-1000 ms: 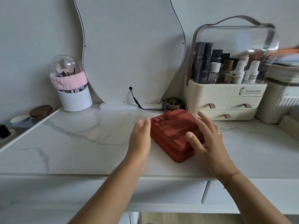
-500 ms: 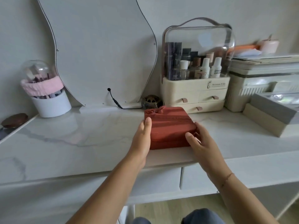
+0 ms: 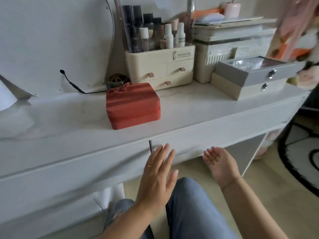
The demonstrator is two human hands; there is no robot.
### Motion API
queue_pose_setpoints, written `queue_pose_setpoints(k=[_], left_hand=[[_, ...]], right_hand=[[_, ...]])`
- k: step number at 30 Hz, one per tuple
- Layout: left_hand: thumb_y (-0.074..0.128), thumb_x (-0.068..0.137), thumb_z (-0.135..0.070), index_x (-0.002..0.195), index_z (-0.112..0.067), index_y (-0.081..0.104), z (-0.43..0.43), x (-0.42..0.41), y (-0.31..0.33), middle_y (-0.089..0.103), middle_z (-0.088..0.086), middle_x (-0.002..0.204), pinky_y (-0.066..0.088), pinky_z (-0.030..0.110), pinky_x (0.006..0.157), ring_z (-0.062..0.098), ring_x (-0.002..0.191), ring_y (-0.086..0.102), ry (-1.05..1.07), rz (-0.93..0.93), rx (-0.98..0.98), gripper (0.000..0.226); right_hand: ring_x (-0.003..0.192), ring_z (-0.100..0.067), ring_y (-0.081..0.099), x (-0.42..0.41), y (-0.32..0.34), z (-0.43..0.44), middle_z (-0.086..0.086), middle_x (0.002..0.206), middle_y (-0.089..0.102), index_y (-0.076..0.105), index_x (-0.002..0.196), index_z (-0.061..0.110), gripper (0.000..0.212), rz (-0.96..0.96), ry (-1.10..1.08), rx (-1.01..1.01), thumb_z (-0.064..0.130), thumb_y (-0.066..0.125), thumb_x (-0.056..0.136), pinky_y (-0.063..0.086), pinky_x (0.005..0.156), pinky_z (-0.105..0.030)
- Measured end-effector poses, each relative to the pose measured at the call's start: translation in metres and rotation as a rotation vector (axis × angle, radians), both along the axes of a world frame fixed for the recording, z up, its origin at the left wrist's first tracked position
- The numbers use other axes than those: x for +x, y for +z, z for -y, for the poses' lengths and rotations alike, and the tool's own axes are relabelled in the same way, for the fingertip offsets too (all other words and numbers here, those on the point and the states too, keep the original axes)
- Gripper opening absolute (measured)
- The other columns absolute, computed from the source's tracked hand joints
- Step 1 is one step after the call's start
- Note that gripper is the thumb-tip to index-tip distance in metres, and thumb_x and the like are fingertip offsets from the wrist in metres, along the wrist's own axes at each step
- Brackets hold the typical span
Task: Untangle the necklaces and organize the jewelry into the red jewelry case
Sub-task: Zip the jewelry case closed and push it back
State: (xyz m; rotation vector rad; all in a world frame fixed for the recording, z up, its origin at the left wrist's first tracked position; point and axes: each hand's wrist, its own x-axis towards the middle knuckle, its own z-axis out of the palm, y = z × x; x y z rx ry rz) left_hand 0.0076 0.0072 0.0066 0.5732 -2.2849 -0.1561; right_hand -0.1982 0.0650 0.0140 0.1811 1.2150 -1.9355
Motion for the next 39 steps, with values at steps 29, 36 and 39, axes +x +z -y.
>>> queue_pose_setpoints(k=[29,36,39], left_hand=[[0.037,0.095,-0.040,0.141,-0.005,0.044,-0.013,-0.052,0.029,0.042,0.013,0.148,0.020,0.047,0.115,0.029,0.140,0.035,0.195,0.195,-0.217,0.058],[0.032,0.095,-0.045,0.128,-0.009,0.059,-0.034,-0.063,0.047,0.062,0.006,0.129,0.039,0.044,0.104,0.023,0.118,0.059,0.164,0.212,-0.134,0.056],[0.033,0.094,-0.044,0.123,-0.010,0.063,-0.040,-0.060,0.053,0.066,0.003,0.123,0.049,0.040,0.090,0.021,0.109,0.063,0.136,0.228,-0.090,0.054]], right_hand=[[0.116,-0.024,0.051,-0.010,0.001,-0.036,-0.011,0.124,0.054,0.046,0.128,0.001,0.076,-0.075,0.215,-0.050,0.065,0.041,0.088,0.040,0.101,-0.040],[0.141,-0.011,0.020,-0.035,0.040,-0.052,0.006,0.148,0.034,0.041,0.139,0.029,0.061,-1.747,0.049,0.496,0.060,0.042,0.087,0.006,0.116,-0.039],[0.136,-0.011,0.031,-0.041,0.038,-0.056,0.010,0.132,0.051,0.054,0.127,0.031,0.056,-1.950,0.222,0.567,0.063,0.031,0.087,0.004,0.116,-0.042]])
